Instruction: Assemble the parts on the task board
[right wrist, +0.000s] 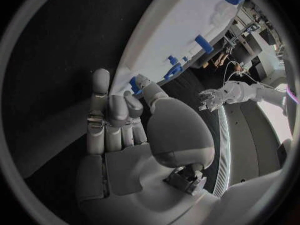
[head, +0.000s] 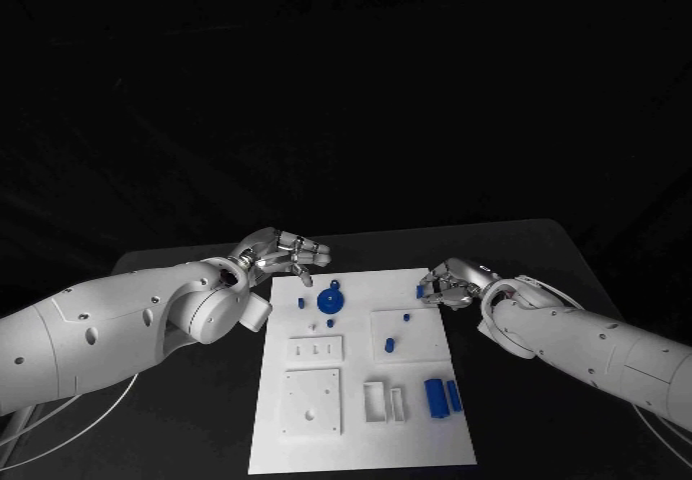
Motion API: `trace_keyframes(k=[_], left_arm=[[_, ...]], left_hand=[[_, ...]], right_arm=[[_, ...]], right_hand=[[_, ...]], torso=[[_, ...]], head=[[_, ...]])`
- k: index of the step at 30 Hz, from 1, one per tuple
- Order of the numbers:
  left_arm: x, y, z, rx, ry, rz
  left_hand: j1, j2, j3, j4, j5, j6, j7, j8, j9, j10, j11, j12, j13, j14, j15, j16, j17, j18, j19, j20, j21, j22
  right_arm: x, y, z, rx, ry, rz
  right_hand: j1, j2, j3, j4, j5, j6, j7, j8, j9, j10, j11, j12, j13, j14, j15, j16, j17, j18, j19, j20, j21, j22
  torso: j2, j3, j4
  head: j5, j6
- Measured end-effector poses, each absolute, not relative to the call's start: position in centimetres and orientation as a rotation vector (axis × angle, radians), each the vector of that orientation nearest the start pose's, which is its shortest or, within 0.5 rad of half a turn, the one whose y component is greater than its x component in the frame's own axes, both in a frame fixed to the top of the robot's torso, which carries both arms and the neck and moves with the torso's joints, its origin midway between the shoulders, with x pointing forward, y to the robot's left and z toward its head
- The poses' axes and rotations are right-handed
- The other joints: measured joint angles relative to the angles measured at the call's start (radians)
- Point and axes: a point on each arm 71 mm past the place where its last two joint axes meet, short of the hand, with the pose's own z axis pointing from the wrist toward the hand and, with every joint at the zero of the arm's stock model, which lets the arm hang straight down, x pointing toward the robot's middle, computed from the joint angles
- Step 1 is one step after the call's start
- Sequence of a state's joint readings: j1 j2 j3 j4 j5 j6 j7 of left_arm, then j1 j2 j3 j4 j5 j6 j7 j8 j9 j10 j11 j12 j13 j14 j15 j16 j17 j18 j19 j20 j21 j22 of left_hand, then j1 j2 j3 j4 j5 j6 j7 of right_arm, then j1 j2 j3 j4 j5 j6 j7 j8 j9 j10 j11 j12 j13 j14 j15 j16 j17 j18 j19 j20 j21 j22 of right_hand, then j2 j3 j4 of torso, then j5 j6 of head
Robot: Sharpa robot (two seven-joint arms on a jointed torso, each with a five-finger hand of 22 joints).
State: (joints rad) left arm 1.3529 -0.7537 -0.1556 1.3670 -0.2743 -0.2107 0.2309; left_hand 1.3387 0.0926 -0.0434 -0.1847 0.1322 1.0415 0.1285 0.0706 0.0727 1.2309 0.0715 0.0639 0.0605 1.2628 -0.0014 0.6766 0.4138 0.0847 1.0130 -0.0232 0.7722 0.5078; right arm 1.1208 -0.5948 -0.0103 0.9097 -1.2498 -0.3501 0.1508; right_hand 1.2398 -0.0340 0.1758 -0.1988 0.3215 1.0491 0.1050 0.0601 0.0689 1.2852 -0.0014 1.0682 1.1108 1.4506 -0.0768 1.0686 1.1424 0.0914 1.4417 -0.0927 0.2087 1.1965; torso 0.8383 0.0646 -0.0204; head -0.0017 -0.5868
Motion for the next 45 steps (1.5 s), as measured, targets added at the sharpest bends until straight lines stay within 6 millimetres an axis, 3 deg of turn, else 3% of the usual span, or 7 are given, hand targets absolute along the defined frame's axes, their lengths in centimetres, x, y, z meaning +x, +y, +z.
trace_keyframes(k=[12,18,31,45], left_arm=[[52.6,20.2,-15.8,-0.759,1.661,-1.358],[52.6,20.2,-15.8,-0.759,1.662,-1.358],[52.6,20.1,-15.8,-0.758,1.663,-1.359],[52.6,20.1,-15.8,-0.758,1.665,-1.359]], left_hand=[[0.000,0.000,0.000,0.000,0.000,0.000,0.000,0.000,0.000,0.000,0.000,0.000,0.000,0.000,0.000,0.000,0.000,0.000,0.000,0.000,0.000,0.000],[0.000,0.000,0.000,0.000,0.000,0.000,0.000,0.000,0.000,0.000,0.000,0.000,0.000,0.000,0.000,0.000,0.000,0.000,0.000,0.000,0.000,0.000],[0.000,0.000,0.000,0.000,0.000,0.000,0.000,0.000,0.000,0.000,0.000,0.000,0.000,0.000,0.000,0.000,0.000,0.000,0.000,0.000,0.000,0.000],[0.000,0.000,0.000,0.000,0.000,0.000,0.000,0.000,0.000,0.000,0.000,0.000,0.000,0.000,0.000,0.000,0.000,0.000,0.000,0.000,0.000,0.000]], right_arm=[[56.3,-25.2,-24.7,0.084,1.655,0.591],[56.3,-25.2,-24.7,0.085,1.656,0.589],[56.3,-25.0,-24.7,0.081,1.658,0.592],[56.4,-24.6,-24.7,0.080,1.657,0.589]], right_hand=[[-0.004,-0.004,0.008,0.000,-0.004,-0.001,-0.002,0.000,0.000,0.000,0.000,0.000,0.004,0.000,0.000,0.000,0.004,0.000,0.000,0.000,0.004,0.000],[-0.004,-0.004,0.011,-0.003,-0.005,0.027,-0.007,0.000,0.001,0.002,0.002,0.003,0.005,0.000,0.000,0.001,0.004,-0.001,0.000,0.000,0.004,0.000],[-0.006,0.006,0.044,-0.016,-0.077,0.076,-0.021,0.000,0.003,0.001,-0.006,0.003,0.008,0.000,0.000,0.004,0.007,-0.001,0.000,0.000,0.008,0.003],[-0.014,0.006,0.030,-0.002,-0.070,0.070,-0.016,0.000,0.003,0.001,-0.006,0.003,0.009,0.000,0.000,0.004,0.008,-0.001,0.000,0.000,0.008,0.001]], torso=[[0.002,0.0002,-0.0006],[0.002,0.0003,-0.0006],[0.004,0.0018,-0.0006],[0.004,0.0024,-0.0001]], head=[[0.006,-0.005],[0.009,-0.007],[0.010,-0.009],[0.009,-0.011]])
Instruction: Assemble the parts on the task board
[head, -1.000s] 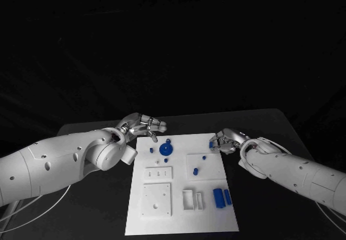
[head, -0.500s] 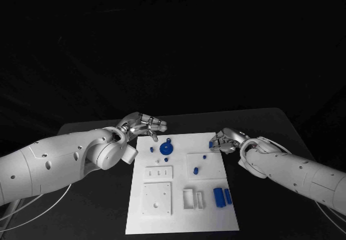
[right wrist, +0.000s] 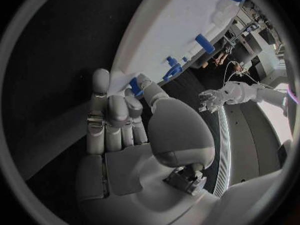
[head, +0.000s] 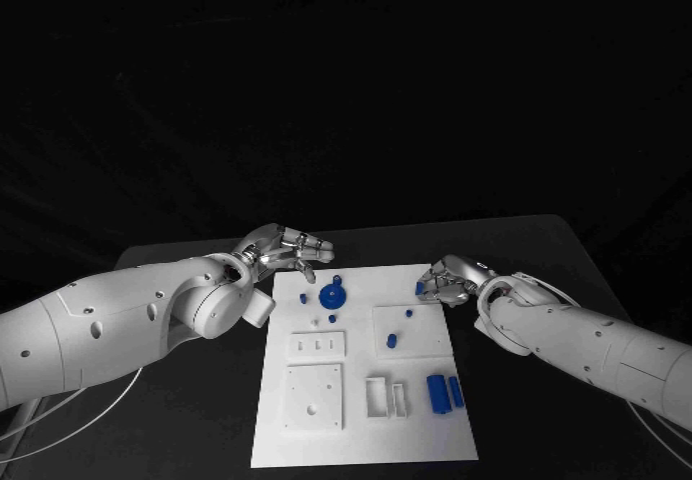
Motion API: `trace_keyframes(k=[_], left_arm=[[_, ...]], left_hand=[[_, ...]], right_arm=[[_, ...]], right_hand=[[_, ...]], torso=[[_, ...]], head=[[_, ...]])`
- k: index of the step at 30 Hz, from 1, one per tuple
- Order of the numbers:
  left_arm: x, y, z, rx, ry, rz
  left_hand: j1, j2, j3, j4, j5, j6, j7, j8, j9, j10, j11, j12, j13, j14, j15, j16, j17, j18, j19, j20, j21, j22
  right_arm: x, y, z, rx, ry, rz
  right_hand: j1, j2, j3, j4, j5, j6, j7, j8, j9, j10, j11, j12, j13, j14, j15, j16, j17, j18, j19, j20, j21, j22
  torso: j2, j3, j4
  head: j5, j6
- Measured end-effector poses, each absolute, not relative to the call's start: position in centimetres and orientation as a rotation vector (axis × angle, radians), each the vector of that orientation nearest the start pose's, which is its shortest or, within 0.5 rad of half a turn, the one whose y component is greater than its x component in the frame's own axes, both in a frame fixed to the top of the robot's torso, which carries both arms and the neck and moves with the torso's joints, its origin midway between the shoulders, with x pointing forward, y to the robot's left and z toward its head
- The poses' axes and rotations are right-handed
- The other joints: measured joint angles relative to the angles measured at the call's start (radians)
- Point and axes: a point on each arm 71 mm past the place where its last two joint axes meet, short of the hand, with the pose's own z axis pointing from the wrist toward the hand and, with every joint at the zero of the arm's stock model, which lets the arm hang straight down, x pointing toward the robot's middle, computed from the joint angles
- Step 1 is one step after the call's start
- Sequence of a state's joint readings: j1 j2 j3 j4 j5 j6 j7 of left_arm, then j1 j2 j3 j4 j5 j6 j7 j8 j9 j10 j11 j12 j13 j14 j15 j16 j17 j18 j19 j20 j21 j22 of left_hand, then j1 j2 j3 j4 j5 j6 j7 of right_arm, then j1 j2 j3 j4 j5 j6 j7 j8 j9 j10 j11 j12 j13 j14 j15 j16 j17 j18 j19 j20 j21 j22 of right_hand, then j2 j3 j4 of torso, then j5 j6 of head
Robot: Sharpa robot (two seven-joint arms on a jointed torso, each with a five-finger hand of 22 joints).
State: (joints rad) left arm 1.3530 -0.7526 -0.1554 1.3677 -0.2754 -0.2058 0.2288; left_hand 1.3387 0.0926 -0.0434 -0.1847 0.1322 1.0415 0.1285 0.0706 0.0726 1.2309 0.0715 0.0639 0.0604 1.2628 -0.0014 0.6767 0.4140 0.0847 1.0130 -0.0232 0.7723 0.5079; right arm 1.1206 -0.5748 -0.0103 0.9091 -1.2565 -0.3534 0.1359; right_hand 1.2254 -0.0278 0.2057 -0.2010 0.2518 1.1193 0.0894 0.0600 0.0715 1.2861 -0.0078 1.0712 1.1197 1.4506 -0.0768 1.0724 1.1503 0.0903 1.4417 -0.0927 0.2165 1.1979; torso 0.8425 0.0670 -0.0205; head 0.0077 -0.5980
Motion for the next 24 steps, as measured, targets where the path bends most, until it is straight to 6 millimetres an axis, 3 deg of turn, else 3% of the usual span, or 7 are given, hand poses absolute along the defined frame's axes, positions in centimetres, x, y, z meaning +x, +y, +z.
trace_keyframes(k=[11,24], left_arm=[[52.63,20.14,-15.82,-0.757,1.667,-1.359],[52.63,20.11,-15.83,-0.756,1.669,-1.359]], left_hand=[[0.000,0.000,-0.003,-0.003,0.000,0.000,0.000,0.000,0.000,-0.004,0.004,0.000,0.000,0.000,0.000,0.000,0.000,0.000,0.000,0.000,0.000,0.000],[0.000,0.000,-0.003,-0.003,0.000,0.000,0.000,0.000,0.000,-0.004,0.004,0.000,0.000,0.000,0.000,0.000,0.000,0.000,0.000,0.000,0.000,0.000]], right_arm=[[56.43,-24.41,-24.72,0.083,1.657,0.585],[56.46,-24.22,-24.70,0.085,1.655,0.584]], right_hand=[[0.001,-0.012,-0.022,0.013,0.016,-0.076,0.022,0.000,-0.002,-0.011,0.001,-0.007,-0.008,0.000,0.000,0.000,-0.005,0.000,0.000,0.000,0.000,-0.006],[0.001,-0.012,-0.030,0.013,0.015,-0.080,0.019,0.000,-0.002,-0.012,0.002,-0.007,-0.011,0.000,0.000,0.000,-0.005,0.000,0.004,0.004,0.000,-0.009]], torso=[[0.001,0.0002,0.0007],[0.002,0.0003,0.0007]], head=[[-0.001,0.001],[-0.001,0.001]])
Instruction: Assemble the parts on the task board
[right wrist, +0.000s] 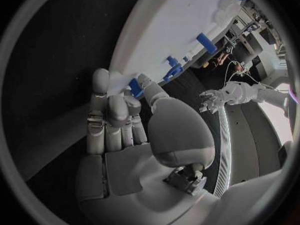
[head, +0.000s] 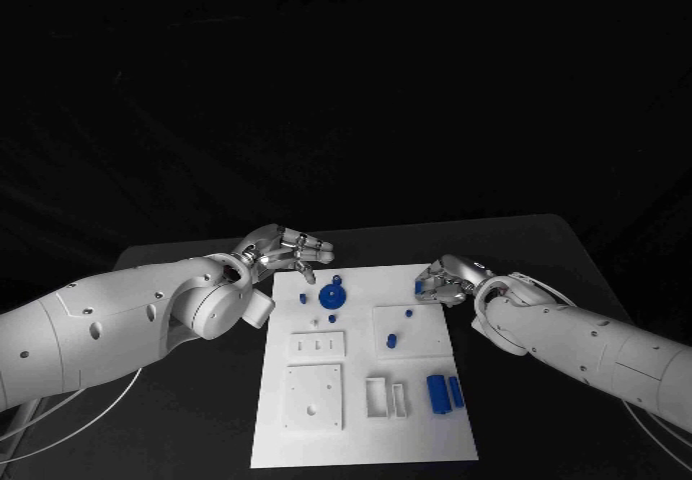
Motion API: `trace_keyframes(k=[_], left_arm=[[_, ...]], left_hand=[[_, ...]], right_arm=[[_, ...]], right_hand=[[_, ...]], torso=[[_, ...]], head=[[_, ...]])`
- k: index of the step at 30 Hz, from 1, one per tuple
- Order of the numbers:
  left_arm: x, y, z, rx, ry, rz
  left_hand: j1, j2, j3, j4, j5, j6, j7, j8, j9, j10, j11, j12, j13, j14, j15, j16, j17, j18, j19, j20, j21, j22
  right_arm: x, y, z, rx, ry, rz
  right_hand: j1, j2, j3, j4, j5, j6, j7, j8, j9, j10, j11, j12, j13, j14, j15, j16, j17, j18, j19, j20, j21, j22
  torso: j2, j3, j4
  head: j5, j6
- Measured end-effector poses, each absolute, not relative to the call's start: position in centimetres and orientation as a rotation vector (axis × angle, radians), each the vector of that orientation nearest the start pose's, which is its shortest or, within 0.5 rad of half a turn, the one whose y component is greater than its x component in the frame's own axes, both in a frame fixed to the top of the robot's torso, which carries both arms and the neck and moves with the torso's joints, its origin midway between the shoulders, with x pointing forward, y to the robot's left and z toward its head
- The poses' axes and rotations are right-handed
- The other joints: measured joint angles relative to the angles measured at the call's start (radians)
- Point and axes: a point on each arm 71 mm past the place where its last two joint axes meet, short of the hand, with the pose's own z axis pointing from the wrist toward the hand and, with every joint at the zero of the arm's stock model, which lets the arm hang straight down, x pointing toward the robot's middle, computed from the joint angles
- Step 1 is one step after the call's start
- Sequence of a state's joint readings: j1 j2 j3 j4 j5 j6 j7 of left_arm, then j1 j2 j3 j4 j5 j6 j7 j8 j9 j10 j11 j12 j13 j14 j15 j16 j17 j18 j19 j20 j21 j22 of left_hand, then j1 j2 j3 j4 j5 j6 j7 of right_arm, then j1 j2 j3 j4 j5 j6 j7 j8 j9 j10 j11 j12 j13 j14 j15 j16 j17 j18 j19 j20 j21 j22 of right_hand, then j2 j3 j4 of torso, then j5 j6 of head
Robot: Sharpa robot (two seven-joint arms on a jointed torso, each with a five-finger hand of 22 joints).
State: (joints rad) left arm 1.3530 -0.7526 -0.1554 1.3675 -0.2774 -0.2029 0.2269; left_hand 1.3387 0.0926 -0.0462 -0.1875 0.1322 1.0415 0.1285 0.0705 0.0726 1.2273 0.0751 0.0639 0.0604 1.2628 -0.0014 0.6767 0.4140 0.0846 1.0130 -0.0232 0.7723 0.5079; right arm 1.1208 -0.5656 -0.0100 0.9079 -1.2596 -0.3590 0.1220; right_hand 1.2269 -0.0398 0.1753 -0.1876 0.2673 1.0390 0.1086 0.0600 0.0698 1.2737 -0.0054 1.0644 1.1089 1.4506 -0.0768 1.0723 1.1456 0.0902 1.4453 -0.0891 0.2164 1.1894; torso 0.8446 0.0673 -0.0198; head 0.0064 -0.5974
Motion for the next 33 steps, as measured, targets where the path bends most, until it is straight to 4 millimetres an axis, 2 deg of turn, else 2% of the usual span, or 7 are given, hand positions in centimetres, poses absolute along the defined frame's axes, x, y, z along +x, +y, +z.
trace_keyframes(k=[9,18,20,25,30,33], left_arm=[[52.62,20.11,-15.84,-0.755,1.671,-1.359],[52.62,20.14,-15.84,-0.755,1.672,-1.358],[52.62,20.14,-15.85,-0.754,1.672,-1.358],[52.61,20.12,-15.85,-0.753,1.673,-1.358],[52.61,20.11,-15.85,-0.752,1.675,-1.357],[52.61,20.11,-15.86,-0.751,1.676,-1.356]], left_hand=[[0.000,0.000,0.000,0.000,0.000,0.000,0.000,0.000,0.000,0.000,0.000,0.000,0.000,0.000,0.000,0.000,0.000,0.000,0.000,0.000,0.000,0.000],[-0.003,0.003,0.000,0.000,0.000,0.000,0.000,0.000,0.000,0.000,0.000,0.000,0.000,0.000,0.000,0.000,0.000,0.000,0.000,0.000,0.000,0.000],[0.000,0.007,0.000,0.000,0.000,0.000,0.000,0.000,0.000,0.000,0.000,0.000,0.000,0.000,0.000,0.000,0.000,0.000,0.000,0.000,0.000,0.000],[0.000,0.008,0.000,0.000,0.000,0.000,0.000,0.000,0.000,0.000,0.000,0.000,0.000,0.000,0.000,0.000,0.000,0.000,0.000,0.000,0.000,0.000],[0.000,0.008,0.000,0.000,0.000,0.000,0.000,0.000,0.000,0.001,-0.001,0.000,0.000,0.000,0.000,0.000,0.000,0.000,0.000,0.000,0.000,0.000],[-0.004,0.013,-0.001,0.001,0.000,0.006,-0.006,0.000,0.001,0.009,-0.009,0.000,0.000,0.000,0.000,0.000,0.000,0.000,0.000,0.000,-0.003,0.001]], right_arm=[[56.50,-23.96,-24.67,0.085,1.652,0.586],[56.53,-24.05,-24.61,0.087,1.643,0.576],[56.53,-24.10,-24.60,0.088,1.639,0.572],[56.54,-24.16,-24.56,0.090,1.628,0.563],[56.53,-24.22,-24.48,0.093,1.614,0.555],[56.46,-24.27,-24.38,0.094,1.605,0.552]], right_hand=[[0.000,0.000,0.006,0.002,0.000,0.050,-0.016,0.000,0.002,0.000,0.000,0.000,0.002,0.000,0.000,0.000,0.001,0.000,0.000,0.000,0.000,0.000],[0.004,0.018,0.067,-0.014,-0.054,0.142,-0.040,-0.002,0.004,0.006,-0.013,0.000,0.003,0.004,-0.004,0.000,0.003,0.000,-0.003,-0.004,0.000,0.002],[0.002,0.020,0.080,-0.016,-0.062,0.155,-0.042,-0.002,0.004,0.009,-0.017,0.000,0.003,0.005,-0.005,0.000,0.004,0.001,-0.004,-0.011,0.000,0.003],[0.002,0.022,0.107,-0.024,-0.085,0.159,-0.040,0.001,0.004,0.011,-0.018,0.000,0.004,0.002,-0.009,0.000,0.006,0.001,-0.004,-0.011,0.000,0.006],[0.001,0.023,0.120,-0.024,-0.085,0.161,-0.039,0.001,0.004,0.015,-0.022,0.000,0.007,0.005,-0.012,0.000,0.008,0.001,0.000,-0.015,0.004,0.008],[0.001,0.023,0.120,-0.024,-0.074,0.161,-0.039,0.001,0.004,0.015,-0.022,0.000,0.007,0.005,-0.012,0.000,0.008,0.001,0.000,-0.015,0.004,0.009]], torso=[[0.001,0.0002,0.0008],[0.001,0.0006,0.0012],[0.001,0.0006,0.0009],[0.001,0.0012,0.0008],[0.001,0.0012,0.0008],[0.001,0.0013,0.0008]], head=[[0.000,0.001],[0.001,0.000],[0.002,0.000],[0.002,-0.001],[0.002,-0.001],[0.002,0.000]])
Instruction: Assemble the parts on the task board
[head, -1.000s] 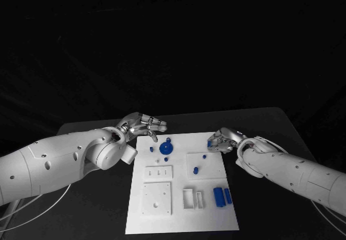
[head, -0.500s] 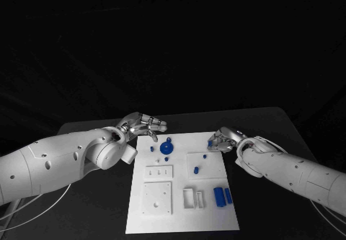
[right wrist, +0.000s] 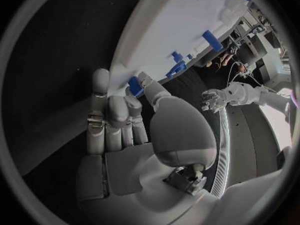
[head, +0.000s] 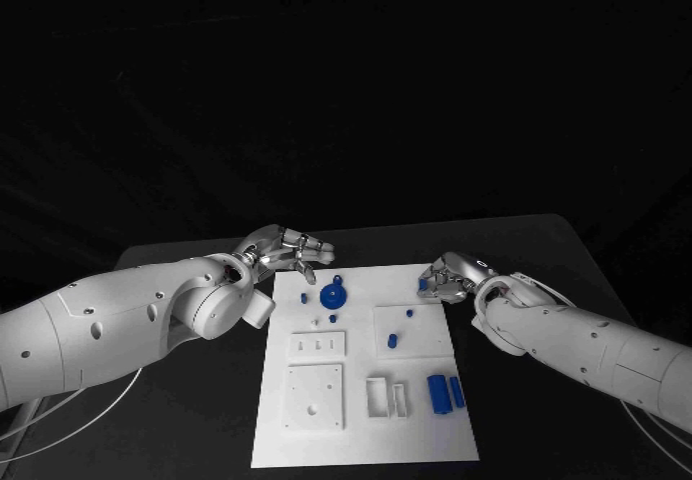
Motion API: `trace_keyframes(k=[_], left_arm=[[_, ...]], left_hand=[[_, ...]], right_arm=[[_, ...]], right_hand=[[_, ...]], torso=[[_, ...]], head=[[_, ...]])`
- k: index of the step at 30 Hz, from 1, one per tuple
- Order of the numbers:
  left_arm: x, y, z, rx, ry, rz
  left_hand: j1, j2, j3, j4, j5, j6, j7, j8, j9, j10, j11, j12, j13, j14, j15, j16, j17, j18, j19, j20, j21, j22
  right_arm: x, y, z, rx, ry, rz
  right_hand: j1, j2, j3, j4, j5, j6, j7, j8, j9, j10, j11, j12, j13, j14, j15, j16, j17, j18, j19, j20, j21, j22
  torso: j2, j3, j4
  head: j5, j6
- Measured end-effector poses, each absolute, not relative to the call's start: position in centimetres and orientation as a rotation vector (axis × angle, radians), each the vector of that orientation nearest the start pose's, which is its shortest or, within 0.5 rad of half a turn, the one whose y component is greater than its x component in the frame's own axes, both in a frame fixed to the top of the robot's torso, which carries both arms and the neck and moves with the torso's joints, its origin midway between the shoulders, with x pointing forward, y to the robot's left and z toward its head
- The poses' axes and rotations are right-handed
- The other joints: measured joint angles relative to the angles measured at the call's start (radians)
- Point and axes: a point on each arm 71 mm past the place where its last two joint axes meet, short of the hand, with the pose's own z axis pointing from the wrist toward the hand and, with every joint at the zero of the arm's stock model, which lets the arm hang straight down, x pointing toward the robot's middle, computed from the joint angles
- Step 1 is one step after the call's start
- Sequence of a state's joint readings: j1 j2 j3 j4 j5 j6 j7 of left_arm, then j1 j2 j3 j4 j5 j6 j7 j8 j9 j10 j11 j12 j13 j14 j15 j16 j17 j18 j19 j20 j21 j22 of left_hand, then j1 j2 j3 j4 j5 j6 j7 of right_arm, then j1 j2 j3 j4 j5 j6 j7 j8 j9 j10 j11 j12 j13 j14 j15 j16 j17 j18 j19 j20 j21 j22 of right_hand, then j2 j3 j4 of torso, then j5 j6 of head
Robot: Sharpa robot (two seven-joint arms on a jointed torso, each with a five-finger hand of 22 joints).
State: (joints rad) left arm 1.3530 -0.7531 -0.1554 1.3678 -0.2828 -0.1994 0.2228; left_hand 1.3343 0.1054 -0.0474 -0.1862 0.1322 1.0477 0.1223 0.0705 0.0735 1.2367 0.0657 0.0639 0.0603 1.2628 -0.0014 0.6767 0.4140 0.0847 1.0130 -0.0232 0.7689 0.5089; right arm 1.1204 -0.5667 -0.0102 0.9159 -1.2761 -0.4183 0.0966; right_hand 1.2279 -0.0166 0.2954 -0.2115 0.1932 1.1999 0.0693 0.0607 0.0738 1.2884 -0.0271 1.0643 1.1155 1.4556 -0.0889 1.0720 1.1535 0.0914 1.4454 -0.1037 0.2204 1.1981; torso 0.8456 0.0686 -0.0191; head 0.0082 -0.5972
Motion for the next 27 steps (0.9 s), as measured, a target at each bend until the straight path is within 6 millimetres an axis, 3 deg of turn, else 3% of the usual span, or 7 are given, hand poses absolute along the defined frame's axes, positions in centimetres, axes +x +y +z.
trace_keyframes(k=[5,10,11,14,18,25,27], left_arm=[[52.5,20.1,-15.9,-0.742,1.685,-1.349],[52.5,19.9,-16.1,-0.721,1.735,-1.319],[52.5,19.8,-16.2,-0.715,1.750,-1.311],[52.4,19.4,-16.5,-0.690,1.810,-1.281],[52.4,18.8,-16.8,-0.664,1.885,-1.231],[52.6,17.7,-17.5,-0.653,1.992,-1.133],[52.7,17.4,-17.7,-0.655,2.013,-1.112]], left_hand=[[-0.011,0.011,-0.010,0.018,-0.002,0.027,-0.013,0.000,0.002,0.050,-0.013,0.003,0.001,0.004,-0.004,0.000,0.000,0.000,0.000,0.000,-0.001,0.000],[-0.067,0.008,-0.036,0.076,-0.047,0.051,-0.029,0.000,-0.001,0.133,-0.035,0.019,0.004,0.023,-0.023,0.009,0.005,-0.001,0.017,-0.017,-0.010,-0.006],[-0.071,0.004,-0.039,0.084,-0.054,0.058,-0.030,0.000,-0.002,0.145,-0.038,0.020,0.004,0.026,-0.026,0.016,0.010,-0.011,0.021,-0.021,-0.010,-0.007],[-0.083,-0.006,-0.049,0.113,-0.070,0.061,-0.033,0.000,-0.004,0.181,-0.048,0.030,0.005,0.038,-0.038,0.044,0.031,-0.016,0.036,-0.035,-0.008,-0.006],[-0.099,-0.022,-0.056,0.149,-0.072,0.009,-0.021,-0.005,-0.007,0.199,-0.051,0.040,0.006,0.040,-0.040,0.072,0.054,-0.016,0.049,-0.038,0.005,0.002],[-0.184,-0.026,-0.081,0.217,-0.079,0.004,-0.019,-0.005,-0.007,0.204,-0.050,0.040,0.006,0.043,-0.043,0.078,0.060,-0.015,0.048,-0.038,0.007,0.006],[-0.189,-0.031,-0.084,0.227,-0.079,-0.008,-0.014,-0.005,-0.009,0.193,-0.039,0.032,0.006,0.034,-0.034,0.062,0.055,-0.016,0.048,-0.037,0.003,0.004]], right_arm=[[56.3,-24.3,-23.6,0.088,1.590,0.551],[56.3,-24.0,-21.8,0.066,1.574,0.557],[56.3,-23.8,-21.5,0.061,1.574,0.558],[56.0,-23.3,-20.7,0.041,1.581,0.565],[55.6,-22.1,-19.7,0.007,1.600,0.577],[54.3,-18.6,-18.6,-0.064,1.645,0.612],[54.0,-17.6,-18.5,-0.081,1.656,0.619]], right_hand=[[0.000,0.000,0.000,0.000,0.001,0.000,0.000,0.000,0.000,0.000,0.000,0.000,0.000,0.000,0.000,0.000,0.000,0.000,0.000,0.000,0.000,0.000],[0.000,0.000,0.000,0.000,-0.015,0.000,0.000,0.000,0.000,0.000,0.000,0.000,0.000,0.000,0.000,0.000,0.001,0.000,0.000,0.000,0.000,0.000],[0.000,0.000,0.000,0.000,-0.015,0.000,0.000,0.000,0.000,0.000,0.000,0.000,0.001,0.000,0.000,0.000,0.002,0.000,0.000,0.000,0.000,0.000],[0.000,0.000,0.000,0.000,-0.015,0.000,0.000,0.000,0.000,0.000,0.000,0.000,0.001,0.000,0.000,0.000,0.002,0.000,0.000,0.000,0.000,0.000],[0.000,0.000,0.002,0.011,-0.015,0.000,0.000,-0.003,0.000,0.000,0.000,0.000,0.003,0.000,0.000,0.000,0.003,0.000,0.000,0.000,0.000,0.000],[0.003,-0.017,0.020,0.028,-0.015,0.000,0.000,0.000,0.000,0.000,0.000,0.000,0.004,0.000,0.000,0.000,0.004,0.000,0.000,0.000,0.000,0.000],[0.003,-0.026,0.021,0.029,-0.015,0.001,-0.001,0.000,0.000,0.000,0.000,0.000,0.004,0.000,0.000,0.000,0.004,0.000,0.000,0.000,0.000,0.000]], torso=[[-0.001,-0.0004,-0.0017],[-0.005,-0.0013,-0.0044],[-0.007,-0.0017,-0.0052],[-0.015,-0.0025,-0.0086],[-0.029,-0.0050,-0.0128],[-0.056,-0.0097,-0.0195],[-0.063,-0.0109,-0.0208]], head=[[0.001,0.004],[0.002,0.007],[0.003,0.007],[0.007,0.005],[0.013,0.001],[0.024,-0.007],[0.027,-0.008]])
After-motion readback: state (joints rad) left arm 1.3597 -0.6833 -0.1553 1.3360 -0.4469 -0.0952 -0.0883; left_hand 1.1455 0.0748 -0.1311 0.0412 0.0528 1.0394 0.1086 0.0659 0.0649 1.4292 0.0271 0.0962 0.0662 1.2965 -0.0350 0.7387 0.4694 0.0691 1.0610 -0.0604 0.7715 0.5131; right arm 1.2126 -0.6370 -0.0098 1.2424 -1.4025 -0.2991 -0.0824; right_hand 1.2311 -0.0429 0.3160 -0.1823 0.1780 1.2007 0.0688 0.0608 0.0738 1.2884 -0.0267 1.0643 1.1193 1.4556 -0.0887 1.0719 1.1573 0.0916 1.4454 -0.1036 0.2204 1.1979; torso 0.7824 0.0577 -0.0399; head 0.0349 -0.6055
